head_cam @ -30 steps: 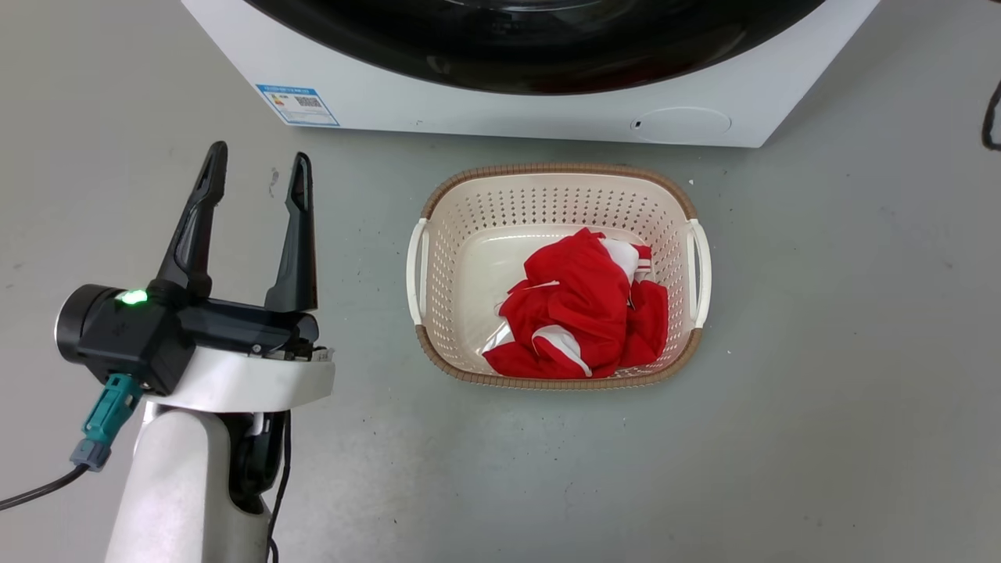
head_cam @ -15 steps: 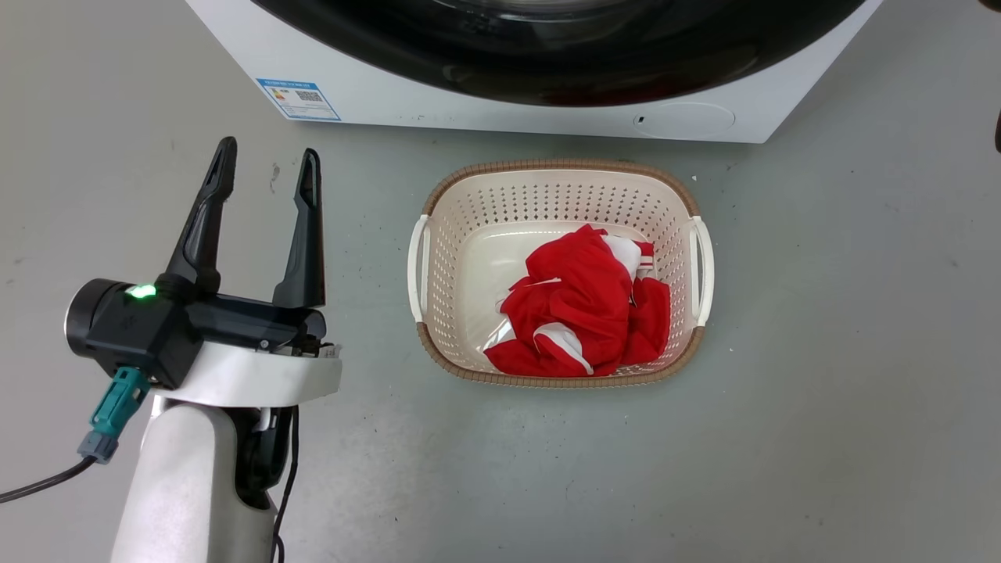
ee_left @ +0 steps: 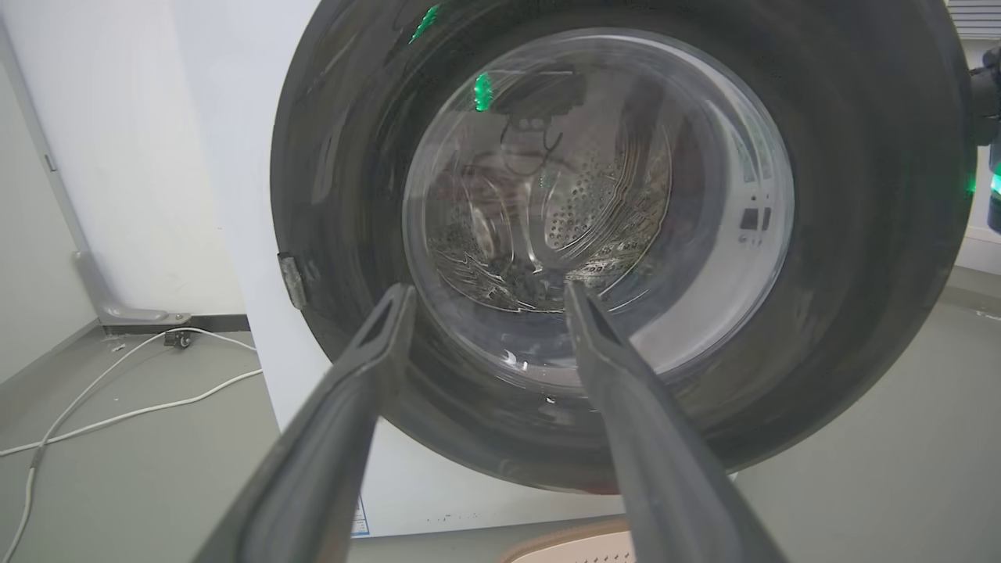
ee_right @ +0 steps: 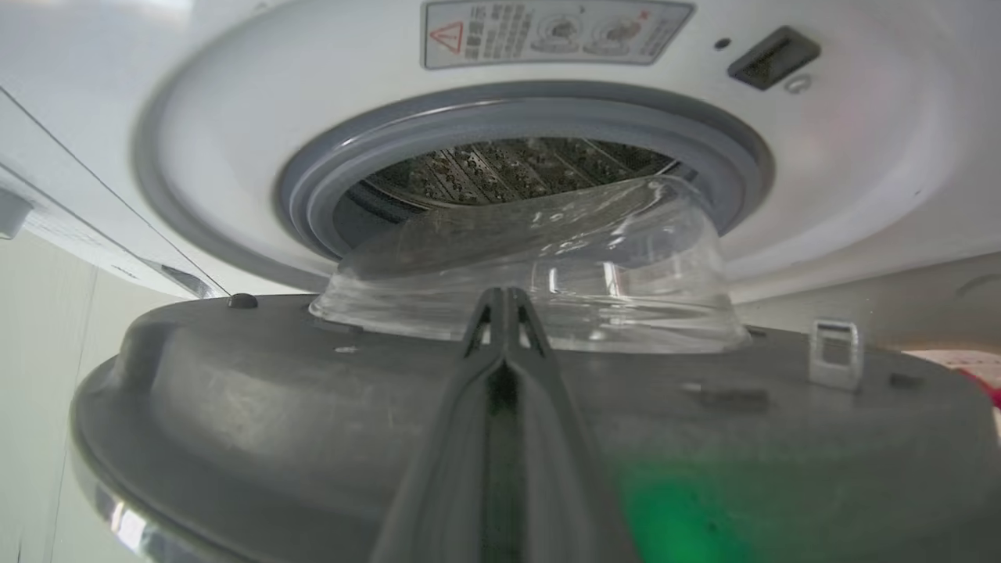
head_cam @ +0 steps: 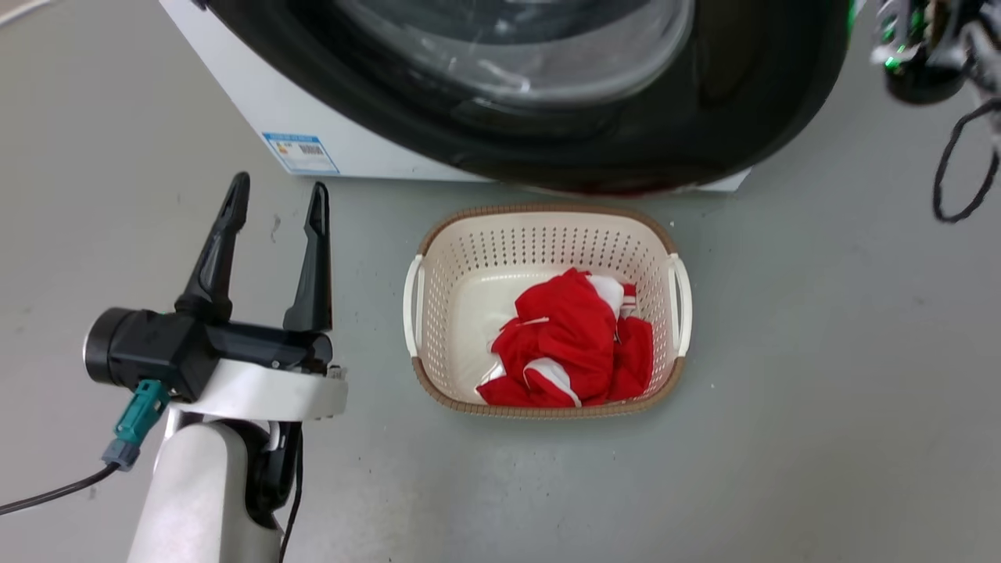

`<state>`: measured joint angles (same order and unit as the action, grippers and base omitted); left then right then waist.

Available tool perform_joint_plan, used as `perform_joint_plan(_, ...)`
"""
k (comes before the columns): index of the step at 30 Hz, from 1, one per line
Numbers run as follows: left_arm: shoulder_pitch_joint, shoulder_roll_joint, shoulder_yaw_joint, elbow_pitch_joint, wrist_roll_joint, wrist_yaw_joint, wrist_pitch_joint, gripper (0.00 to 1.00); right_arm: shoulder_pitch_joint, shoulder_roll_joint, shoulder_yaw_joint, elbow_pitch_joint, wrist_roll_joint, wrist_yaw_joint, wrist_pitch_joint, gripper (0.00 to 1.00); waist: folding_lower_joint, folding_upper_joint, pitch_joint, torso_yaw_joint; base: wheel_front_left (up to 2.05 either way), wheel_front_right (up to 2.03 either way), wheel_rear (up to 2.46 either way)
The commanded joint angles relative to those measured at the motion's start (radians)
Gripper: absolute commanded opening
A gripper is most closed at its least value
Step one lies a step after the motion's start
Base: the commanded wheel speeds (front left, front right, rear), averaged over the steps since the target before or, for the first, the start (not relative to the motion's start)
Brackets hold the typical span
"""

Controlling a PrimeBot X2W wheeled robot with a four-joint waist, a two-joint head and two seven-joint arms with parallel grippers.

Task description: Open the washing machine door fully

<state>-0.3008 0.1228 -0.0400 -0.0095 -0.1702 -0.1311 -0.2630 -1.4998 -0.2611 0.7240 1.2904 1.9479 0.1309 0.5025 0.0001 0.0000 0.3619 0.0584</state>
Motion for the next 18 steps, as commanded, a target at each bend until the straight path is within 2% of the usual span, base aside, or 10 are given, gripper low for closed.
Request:
perform_joint_plan(1, 0.021, 0.0, 0.001, 0.008, 0.008, 0.001, -0.002, 1.0, 0.041, 0.027, 0.004, -0.007, 0.009, 0.0, 0.032, 0.0, -0.0001, 0.0, -0.039, -0.009, 0.0, 0.0, 0.0)
perform_joint_plan(7, 0.071, -0.01, 0.009, 0.031, 0.016, 0.001, -0.002, 1.0, 0.15, 0.025, -0.008, -0.075, 0.025, 0.0, 0.093, 0.0, -0.0001, 0.0, -0.119, -0.015, 0.0, 0.0, 0.0)
perform_joint_plan(18, 0.169, -0.027, 0.022, 0.066, 0.032, 0.001, -0.002, 1.0, 0.405, 0.024, -0.017, -0.282, 0.059, 0.0, 0.169, 0.0, -0.0001, 0.0, -0.242, -0.014, 0.0, 0.0, 0.0)
